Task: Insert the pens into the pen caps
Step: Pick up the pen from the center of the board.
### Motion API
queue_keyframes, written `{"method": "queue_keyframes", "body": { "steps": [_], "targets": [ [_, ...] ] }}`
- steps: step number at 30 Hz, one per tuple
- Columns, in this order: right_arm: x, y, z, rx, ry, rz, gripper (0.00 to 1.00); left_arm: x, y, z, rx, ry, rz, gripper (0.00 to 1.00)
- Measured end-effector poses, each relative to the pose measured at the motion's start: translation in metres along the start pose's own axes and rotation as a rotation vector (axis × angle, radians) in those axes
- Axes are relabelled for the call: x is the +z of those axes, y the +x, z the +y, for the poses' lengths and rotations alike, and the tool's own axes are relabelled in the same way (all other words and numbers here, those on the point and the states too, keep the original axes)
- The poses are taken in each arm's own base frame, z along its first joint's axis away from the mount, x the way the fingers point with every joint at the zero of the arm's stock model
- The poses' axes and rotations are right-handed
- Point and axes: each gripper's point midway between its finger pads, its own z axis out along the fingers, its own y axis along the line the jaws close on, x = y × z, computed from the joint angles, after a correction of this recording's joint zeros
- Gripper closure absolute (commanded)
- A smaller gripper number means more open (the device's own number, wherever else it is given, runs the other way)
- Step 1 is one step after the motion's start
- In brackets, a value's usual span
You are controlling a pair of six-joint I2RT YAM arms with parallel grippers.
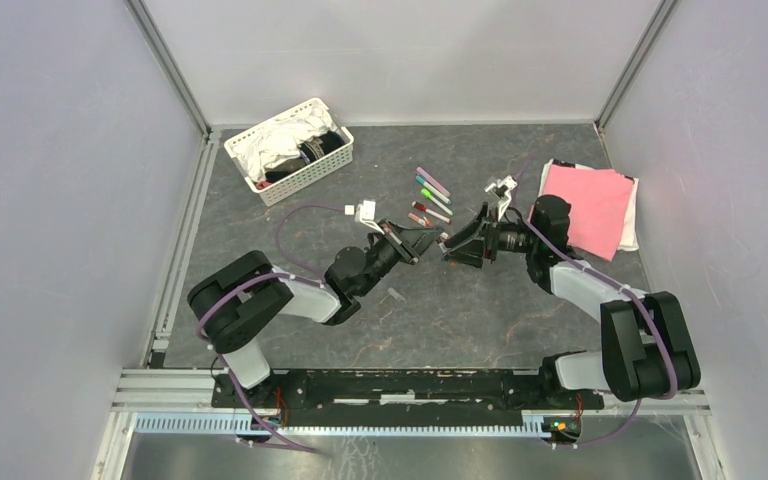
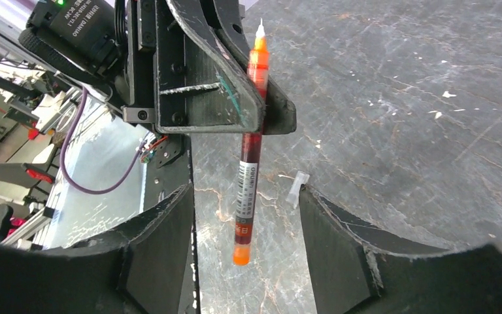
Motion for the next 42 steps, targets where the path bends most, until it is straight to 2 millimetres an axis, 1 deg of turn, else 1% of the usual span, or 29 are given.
{"method": "queue_keyframes", "body": {
  "steps": [4,9,12,16,21,26,29,31,34,35,38,40,42],
  "targets": [
    [0.007,0.005,0.010,-0.003,-0.030,0.008,0.37,-0.005,0.000,-0.012,-0.036,0.068,-0.030,0.98],
    [0.013,0.007,0.017,-0.007,-0.055,0.020,0.46,-0.006,0.013,-0.013,-0.050,0.085,-0.011,0.98],
    [0.014,0.008,0.018,-0.002,-0.058,0.021,0.54,-0.008,0.018,-0.019,-0.055,0.102,-0.004,0.98],
    [0.014,0.007,0.018,0.005,-0.054,0.018,0.59,-0.009,0.022,-0.024,-0.060,0.116,0.001,0.98],
    [0.015,0.008,0.019,0.014,-0.059,0.022,0.63,-0.009,0.021,-0.025,-0.061,0.120,-0.006,0.98],
    [0.017,0.009,0.021,0.020,-0.065,0.027,0.77,-0.009,0.018,-0.026,-0.062,0.123,-0.016,0.98],
    [0.017,0.009,0.022,0.028,-0.064,0.025,0.92,-0.009,0.017,-0.025,-0.060,0.118,-0.022,0.98],
    [0.017,0.009,0.022,0.046,-0.062,0.026,1.00,-0.009,0.018,-0.026,-0.049,0.120,-0.024,0.98],
    [0.018,0.010,0.021,0.064,-0.062,0.028,1.00,-0.009,0.018,-0.024,-0.045,0.114,-0.026,0.97],
    [0.018,0.010,0.021,0.065,-0.063,0.029,1.00,-0.010,0.018,-0.024,-0.045,0.111,-0.028,0.94],
    [0.018,0.011,0.022,0.066,-0.067,0.032,1.00,-0.013,0.017,-0.024,-0.043,0.108,-0.031,0.77],
    [0.020,0.013,0.026,0.063,-0.083,0.041,1.00,-0.018,0.015,-0.025,-0.031,0.102,-0.032,0.63],
    [0.020,0.014,0.028,0.043,-0.098,0.049,1.00,-0.021,0.013,-0.027,-0.027,0.096,-0.031,0.54]
  ]
}}
